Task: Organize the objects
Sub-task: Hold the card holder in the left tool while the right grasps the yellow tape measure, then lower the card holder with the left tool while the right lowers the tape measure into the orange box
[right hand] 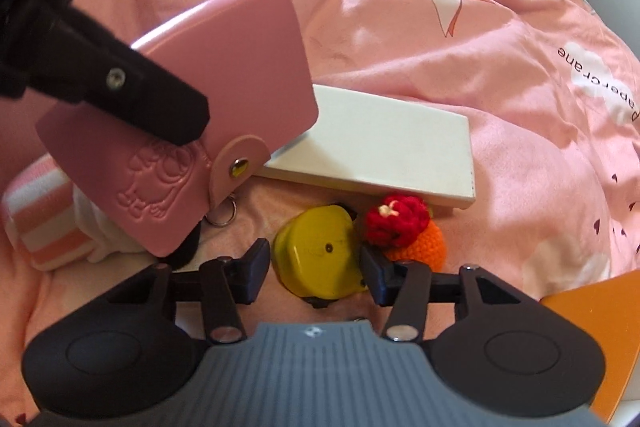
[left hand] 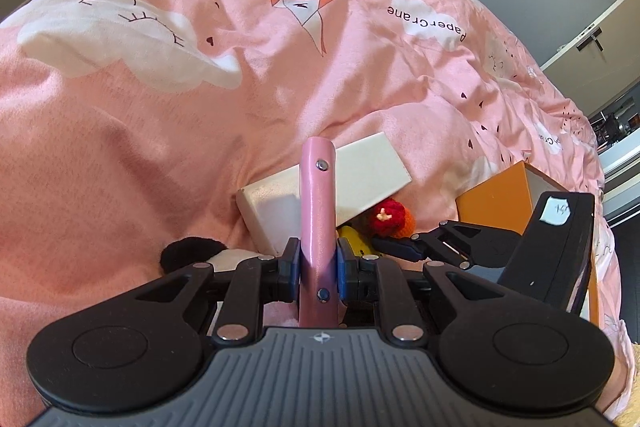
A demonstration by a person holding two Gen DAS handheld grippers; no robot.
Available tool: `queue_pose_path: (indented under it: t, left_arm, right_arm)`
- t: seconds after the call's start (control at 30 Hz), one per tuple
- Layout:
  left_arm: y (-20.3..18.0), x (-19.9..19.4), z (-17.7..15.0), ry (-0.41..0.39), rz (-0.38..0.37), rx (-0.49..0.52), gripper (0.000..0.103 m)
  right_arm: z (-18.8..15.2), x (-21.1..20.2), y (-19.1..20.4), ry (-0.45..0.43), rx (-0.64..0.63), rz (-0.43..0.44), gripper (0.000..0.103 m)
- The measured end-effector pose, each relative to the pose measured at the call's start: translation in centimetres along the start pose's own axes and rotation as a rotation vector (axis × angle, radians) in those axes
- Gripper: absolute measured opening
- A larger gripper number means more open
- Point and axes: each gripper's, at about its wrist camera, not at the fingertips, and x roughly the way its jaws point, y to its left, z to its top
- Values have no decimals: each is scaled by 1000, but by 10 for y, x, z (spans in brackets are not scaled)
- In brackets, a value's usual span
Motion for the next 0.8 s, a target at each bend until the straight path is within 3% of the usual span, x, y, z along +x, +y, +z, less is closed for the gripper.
queue_pose_path:
  t: [0.3, 0.5, 0.67, 0.8]
  left_arm:
    - [-5, -14, -6, -14, -16, -1, 19]
    - [-24, -42, -16, -48, -59, 18, 19]
    - [-56, -77, -26, -83, -141, 49, 19]
    - [-98, -98, -39, -99, -235, 114, 19]
  right_arm:
    - [-2, -38, -14, -60, 125, 12, 26]
    - [-23, -100, -29, -174, 297, 66, 26]
    - [-64, -175, -54, -302, 464, 112, 26]
    - [-111, -233, -76, -370, 565, 63, 26]
